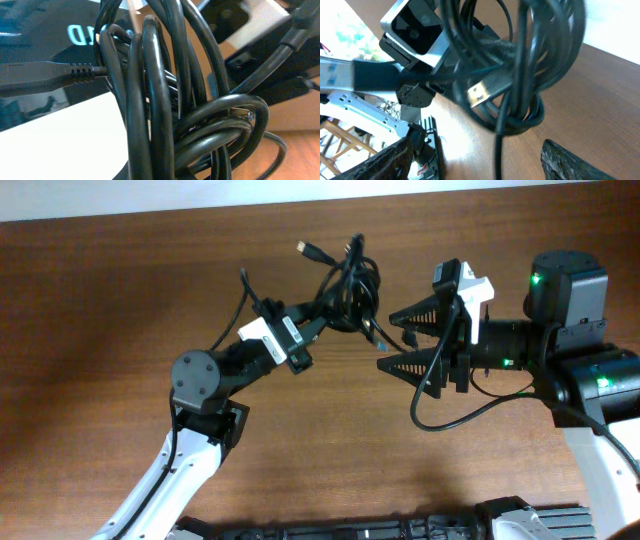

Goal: Untangle cables

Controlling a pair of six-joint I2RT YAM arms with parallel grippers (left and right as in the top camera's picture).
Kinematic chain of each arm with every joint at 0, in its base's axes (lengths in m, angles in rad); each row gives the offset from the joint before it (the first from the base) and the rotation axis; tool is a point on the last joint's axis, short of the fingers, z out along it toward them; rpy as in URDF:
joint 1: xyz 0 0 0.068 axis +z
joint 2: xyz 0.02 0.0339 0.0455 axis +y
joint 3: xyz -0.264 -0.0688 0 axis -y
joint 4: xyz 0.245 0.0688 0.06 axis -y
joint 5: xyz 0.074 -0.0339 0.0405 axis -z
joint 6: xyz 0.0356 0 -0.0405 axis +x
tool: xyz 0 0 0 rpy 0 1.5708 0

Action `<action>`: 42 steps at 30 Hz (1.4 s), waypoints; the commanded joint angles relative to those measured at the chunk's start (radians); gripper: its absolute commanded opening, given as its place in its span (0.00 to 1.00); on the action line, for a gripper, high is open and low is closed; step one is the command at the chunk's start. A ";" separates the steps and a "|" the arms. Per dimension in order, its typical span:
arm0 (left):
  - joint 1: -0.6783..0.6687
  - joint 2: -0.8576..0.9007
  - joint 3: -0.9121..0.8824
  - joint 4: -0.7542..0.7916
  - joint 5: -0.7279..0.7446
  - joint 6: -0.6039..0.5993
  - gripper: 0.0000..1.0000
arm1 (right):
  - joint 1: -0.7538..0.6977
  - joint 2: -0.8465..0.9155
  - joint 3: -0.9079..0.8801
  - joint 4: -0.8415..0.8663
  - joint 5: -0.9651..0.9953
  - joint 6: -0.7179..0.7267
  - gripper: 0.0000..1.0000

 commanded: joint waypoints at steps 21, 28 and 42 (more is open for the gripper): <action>-0.014 -0.012 0.016 0.085 0.179 -0.006 0.00 | 0.006 -0.009 0.003 0.140 -0.286 0.032 0.53; -0.085 -0.012 0.016 0.085 0.179 -0.006 0.00 | 0.006 0.002 0.003 0.195 -0.206 0.033 0.53; -0.002 -0.012 0.016 0.092 -0.134 -0.061 0.00 | 0.005 0.028 0.003 0.092 -0.159 0.059 0.04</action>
